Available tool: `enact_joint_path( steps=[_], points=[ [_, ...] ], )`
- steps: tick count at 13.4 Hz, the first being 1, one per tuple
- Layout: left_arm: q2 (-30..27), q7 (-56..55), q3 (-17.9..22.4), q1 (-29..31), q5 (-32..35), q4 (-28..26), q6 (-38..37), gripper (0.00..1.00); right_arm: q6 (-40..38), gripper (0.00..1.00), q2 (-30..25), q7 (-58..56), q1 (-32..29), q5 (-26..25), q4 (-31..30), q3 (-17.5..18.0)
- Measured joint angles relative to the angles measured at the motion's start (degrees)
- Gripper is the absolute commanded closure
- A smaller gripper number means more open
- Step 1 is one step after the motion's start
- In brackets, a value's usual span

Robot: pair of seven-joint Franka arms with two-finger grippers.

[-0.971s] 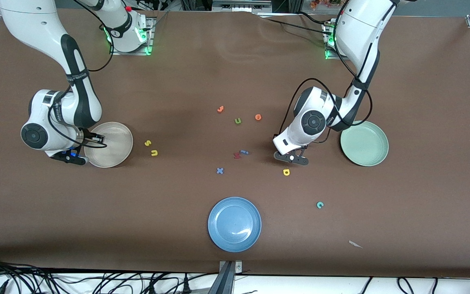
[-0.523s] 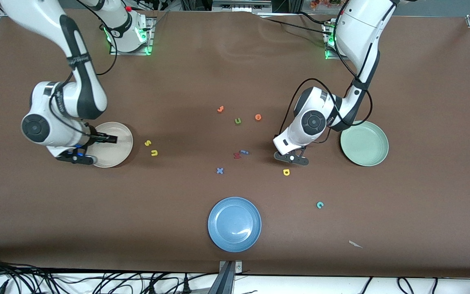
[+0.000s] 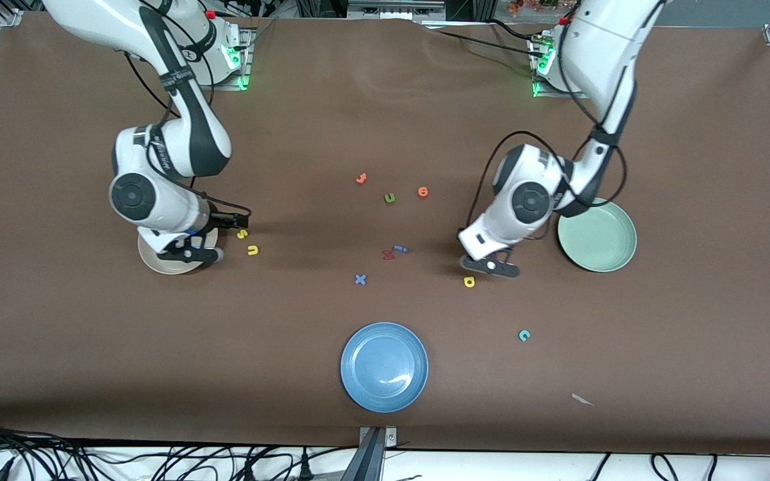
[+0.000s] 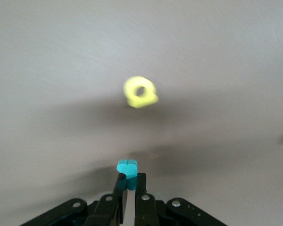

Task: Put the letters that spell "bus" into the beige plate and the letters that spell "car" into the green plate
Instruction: 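Release the teal l on the green plate while the right gripper reaches the s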

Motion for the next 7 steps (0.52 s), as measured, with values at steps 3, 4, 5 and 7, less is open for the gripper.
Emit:
enact_joint_path(
  steps=[3, 4, 5, 7],
  points=[
    [-5.09, 7.5, 0.18, 6.93, 0.0, -1.03, -5.39, 1.0, 3.23, 0.02, 2.52, -5.96, 0.01, 0.0, -0.6, 1.09],
    [-6.93, 10.94, 0.25, 9.31, 0.0, -2.51, -6.16, 1.0, 3.9, 0.02, 3.09, -8.14, 0.01, 0.0, -0.75, 1.13],
    [-8.83, 14.93, 0.33, 11.82, 0.0, -4.67, -6.45, 1.0, 4.76, 0.01, 3.59, -9.89, 0.0, 0.0, -1.03, 1.14],
    [-12.09, 22.32, 0.62, 16.35, 0.01, -9.43, -6.57, 1.0, 7.36, 0.02, 4.15, -11.71, 0.0, 0.0, -2.38, 1.15]
  ],
)
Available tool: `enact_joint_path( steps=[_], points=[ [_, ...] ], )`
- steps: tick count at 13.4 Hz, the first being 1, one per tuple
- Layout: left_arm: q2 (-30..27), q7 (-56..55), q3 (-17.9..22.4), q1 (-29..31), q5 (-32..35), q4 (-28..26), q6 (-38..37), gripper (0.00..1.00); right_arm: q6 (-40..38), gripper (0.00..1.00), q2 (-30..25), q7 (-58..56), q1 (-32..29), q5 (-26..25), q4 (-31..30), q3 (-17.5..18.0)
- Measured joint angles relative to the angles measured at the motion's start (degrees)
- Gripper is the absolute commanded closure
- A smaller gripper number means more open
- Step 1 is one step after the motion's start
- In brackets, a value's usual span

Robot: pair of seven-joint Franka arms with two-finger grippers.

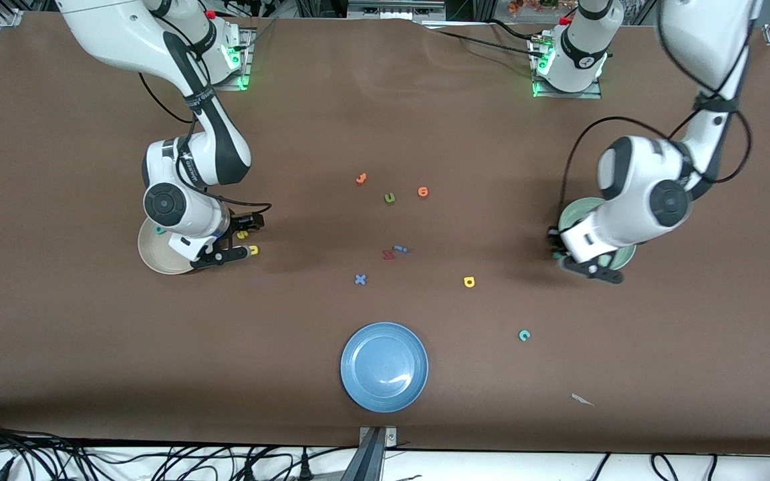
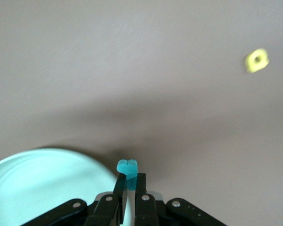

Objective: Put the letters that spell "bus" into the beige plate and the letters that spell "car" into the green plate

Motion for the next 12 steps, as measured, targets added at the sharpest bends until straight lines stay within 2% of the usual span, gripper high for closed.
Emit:
enact_joint_path(
  steps=[3, 4, 5, 7, 10, 12],
  points=[
    [-1.96, 4.9, 2.21, 2.41, 2.67, -5.01, 0.46, 0.99, 4.42, 0.08, 0.34, -0.53, 0.0, 0.0, -2.45, 0.4],
    [-2.03, 5.27, 2.81, 2.54, 3.41, -6.05, 1.03, 0.92, 6.01, 0.08, 0.39, -0.57, 0.0, 0.0, -3.29, 0.57],
    [-2.03, 5.41, 3.11, 2.68, 3.67, -7.13, 2.14, 0.79, 7.01, 0.1, 0.43, -0.63, 0.0, 0.0, -3.91, 0.69],
    [-2.03, 5.51, 3.15, 2.74, 3.72, -8.29, 3.33, 0.66, 7.57, 0.12, 0.44, -1.32, 0.0, -0.01, -4.35, 0.75],
    [-2.29, 5.53, 3.1, 2.69, 3.73, -8.32, 3.65, 0.55, 8.13, 0.24, 0.44, -2.04, 0.0, -0.01, -4.75, 0.75],
    [-2.41, 5.55, 3.03, 2.66, 3.73, -8.32, 3.69, 0.54, 9.47, 0.28, 0.45, -2.11, 0.0, -0.01, -5.61, 0.75]
  ],
)
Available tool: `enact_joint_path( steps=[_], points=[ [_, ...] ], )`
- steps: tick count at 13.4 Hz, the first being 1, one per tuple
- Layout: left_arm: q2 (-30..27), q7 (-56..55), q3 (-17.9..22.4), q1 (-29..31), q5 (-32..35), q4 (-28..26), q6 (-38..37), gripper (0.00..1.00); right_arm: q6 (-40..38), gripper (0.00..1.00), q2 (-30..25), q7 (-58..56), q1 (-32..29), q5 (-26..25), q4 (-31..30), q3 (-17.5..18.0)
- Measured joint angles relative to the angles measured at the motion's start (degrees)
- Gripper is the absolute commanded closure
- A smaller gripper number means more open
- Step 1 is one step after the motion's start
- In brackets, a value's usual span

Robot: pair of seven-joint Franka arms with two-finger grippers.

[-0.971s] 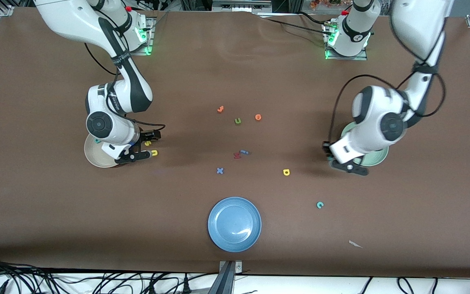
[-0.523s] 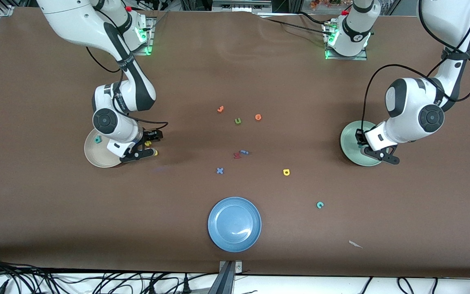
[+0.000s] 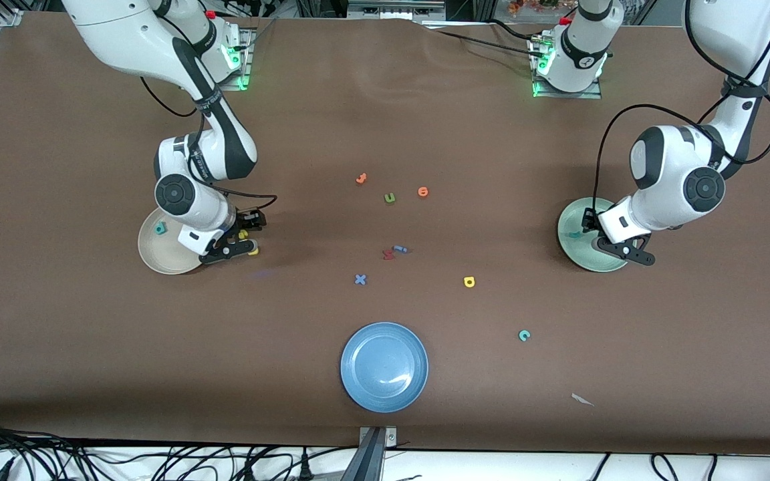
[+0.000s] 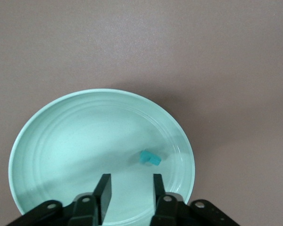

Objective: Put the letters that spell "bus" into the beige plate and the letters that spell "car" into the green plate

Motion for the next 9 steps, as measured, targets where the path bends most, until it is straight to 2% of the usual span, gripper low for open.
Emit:
enact_joint_path(
  steps=[2, 3, 4, 5, 6, 8, 9],
  points=[
    [-0.16, 0.01, -0.12, -0.18, 0.0, 0.07, 0.18, 0.55, 0.82, 0.29, 0.0, -0.08, 0.0, 0.0, -0.53, 0.0],
    [-0.37, 0.01, -0.38, -0.45, 0.0, 0.25, 0.33, 0.55, 0.9, 0.35, 0.0, -0.16, 0.0, 0.0, -0.58, 0.0],
    [-0.54, -0.01, -0.84, -1.09, -0.12, 0.8, 0.48, 0.49, 0.93, 0.4, 0.0, -0.22, 0.0, 0.0, -0.59, 0.01],
    [-0.5, -0.08, -1.1, -2.51, -0.75, 1.89, 0.65, 0.0, 0.94, 0.51, 0.0, -0.24, 0.0, 0.0, -0.59, 0.01],
    [-0.13, -0.08, -1.27, -4.44, -2.37, 3.47, 0.7, 0.0, 0.94, 0.6, 0.0, -0.26, -0.01, -0.01, -0.58, 0.01],
    [2.03, -0.11, -1.35, -7.61, -5.2, 6.96, 0.72, 0.0, 0.96, 0.69, -0.16, -0.27, -0.08, -0.02, -0.58, -0.09],
    [3.47, -0.11, -1.29, -8.63, -5.76, 8.18, 0.93, 0.08, 0.96, 0.74, -0.17, -0.28, -0.12, -0.02, -0.58, -0.11]
  ],
)
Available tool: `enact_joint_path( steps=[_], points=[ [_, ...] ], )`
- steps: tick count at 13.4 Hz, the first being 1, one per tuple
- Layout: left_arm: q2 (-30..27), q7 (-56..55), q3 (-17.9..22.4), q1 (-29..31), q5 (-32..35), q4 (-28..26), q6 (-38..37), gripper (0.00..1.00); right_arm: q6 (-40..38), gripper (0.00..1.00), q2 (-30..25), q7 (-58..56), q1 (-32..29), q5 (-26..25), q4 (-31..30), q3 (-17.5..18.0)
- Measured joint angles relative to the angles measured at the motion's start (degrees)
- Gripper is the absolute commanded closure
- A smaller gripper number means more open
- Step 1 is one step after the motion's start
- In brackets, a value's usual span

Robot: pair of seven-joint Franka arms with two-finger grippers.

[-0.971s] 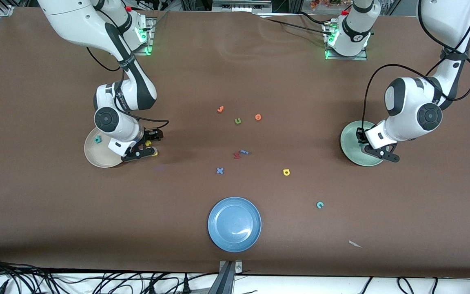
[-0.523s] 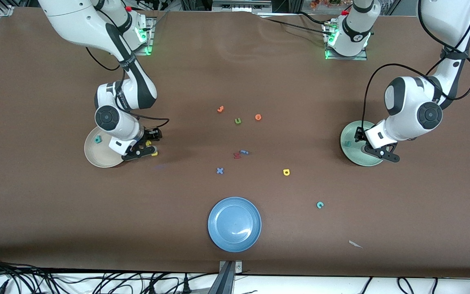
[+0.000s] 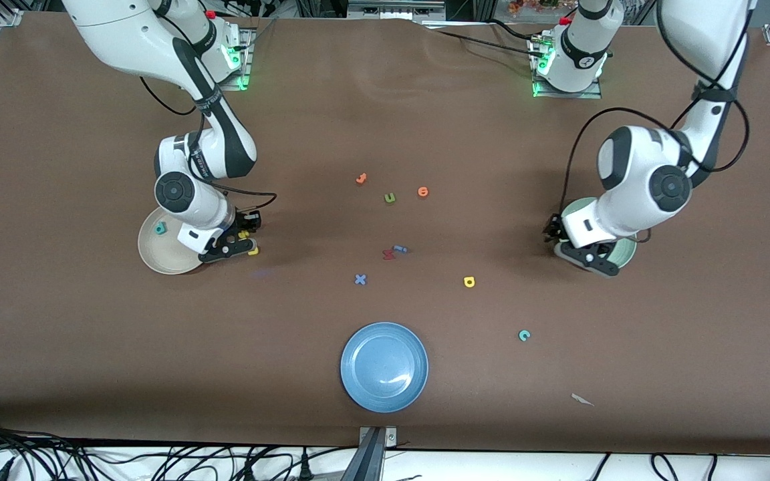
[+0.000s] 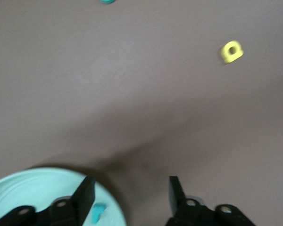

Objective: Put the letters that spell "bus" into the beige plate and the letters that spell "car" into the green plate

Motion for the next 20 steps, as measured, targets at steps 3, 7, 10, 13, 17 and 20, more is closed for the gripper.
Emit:
enact_joint_path(
  steps=[3, 7, 10, 13, 17, 20],
  points=[
    [4.35, 0.15, 0.34, -1.33, -0.2, 4.39, 1.76, 0.13, -0.08, 0.76, -0.23, 0.0, 0.0, 0.01, -0.03, 0.14],
    [10.27, -0.22, 0.51, -2.86, -2.88, 15.62, 1.73, 0.17, -1.14, 0.76, -0.74, 0.34, -0.04, 0.06, 0.17, 0.04],
    [13.31, -1.82, 0.58, -4.38, -6.14, 17.66, 3.73, 0.16, -5.43, 0.76, -3.95, 2.64, -0.14, 0.08, 0.92, -0.87],
    [16.75, -2.35, 1.47, -4.8, -6.15, 19.68, 10.53, 0.15, -13.33, 0.74, -7.68, 3.0, -0.25, 0.08, 2.84, -6.41],
    [20.38, -1.94, 4.1, -4.95, -6.15, 26.02, 11.94, 0.15, -17.91, 0.74, -7.66, 1.91, -1.23, 0.07, 3.1, -13.49],
    [23.52, -1.79, 4.81, -5.58, -6.15, 29.29, 14.79, 0.15, -17.12, 0.64, -3.79, 0.51, -1.43, 0.07, 1.78, -14.9]
  ],
)
